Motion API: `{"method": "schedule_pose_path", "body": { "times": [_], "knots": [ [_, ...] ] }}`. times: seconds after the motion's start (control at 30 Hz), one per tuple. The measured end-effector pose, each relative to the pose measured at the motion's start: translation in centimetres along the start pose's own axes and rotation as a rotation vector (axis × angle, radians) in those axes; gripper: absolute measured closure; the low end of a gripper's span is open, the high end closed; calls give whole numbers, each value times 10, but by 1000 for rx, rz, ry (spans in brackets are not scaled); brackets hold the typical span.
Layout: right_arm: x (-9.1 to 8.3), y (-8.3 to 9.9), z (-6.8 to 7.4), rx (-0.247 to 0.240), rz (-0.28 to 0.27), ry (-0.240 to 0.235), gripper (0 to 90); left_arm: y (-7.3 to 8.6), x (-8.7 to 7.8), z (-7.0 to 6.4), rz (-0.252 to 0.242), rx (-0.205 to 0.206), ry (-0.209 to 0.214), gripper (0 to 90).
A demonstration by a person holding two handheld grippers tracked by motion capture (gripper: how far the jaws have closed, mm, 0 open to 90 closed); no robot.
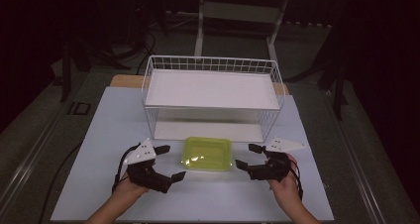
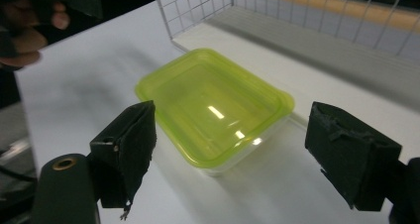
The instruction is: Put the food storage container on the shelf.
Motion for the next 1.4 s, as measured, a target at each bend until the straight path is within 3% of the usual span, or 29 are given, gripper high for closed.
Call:
{"method": "schedule_pose_path", "body": {
  "times": [0.1,0.17,0.33,0.43,0.57,0.73,0.77,0.8,0.83,0.97,1.03,1.1,1.23,1.33,1.4],
  "knots": [
    [5,-3,-7,64,4,18,134,-6,9,6,10,-30,12,7],
    [11,-4,-11,91,22,84,127,-9,16,11,29,-38,4,8],
    [26,-4,-16,186,47,87,119,-8,32,23,58,-99,6,8],
    [37,-2,-17,245,82,115,117,-6,39,32,62,-136,-1,8],
    [49,0,-16,301,130,107,125,-3,47,42,77,-184,-2,8],
    [58,4,-15,398,173,78,198,5,57,50,134,-253,-60,8],
    [58,4,-15,398,173,78,198,5,57,50,134,-253,-60,8],
    [61,5,-16,432,187,74,227,7,58,51,136,-278,-45,8],
    [63,6,-16,459,193,65,257,8,58,51,131,-288,-6,8],
    [68,11,-17,508,216,55,345,15,63,49,182,-291,-1,9],
    [71,13,-16,512,231,60,364,19,64,50,211,-312,-41,165],
    [72,15,-15,522,235,59,384,22,67,52,231,-355,-53,187],
    [72,18,-15,570,232,53,490,27,69,57,246,-436,-73,369],
    [70,20,-16,574,231,72,579,28,70,58,250,-453,-67,485],
    [70,23,-16,579,233,74,634,29,70,58,254,-473,-93,580]
  ]
}}
Point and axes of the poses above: each handheld gripper's, and its own axes: x roughly forward along the jaws, y roughly out of its underside, z roughly to its left, the point moved 4 cm from there along x, roughly forward along the jaws
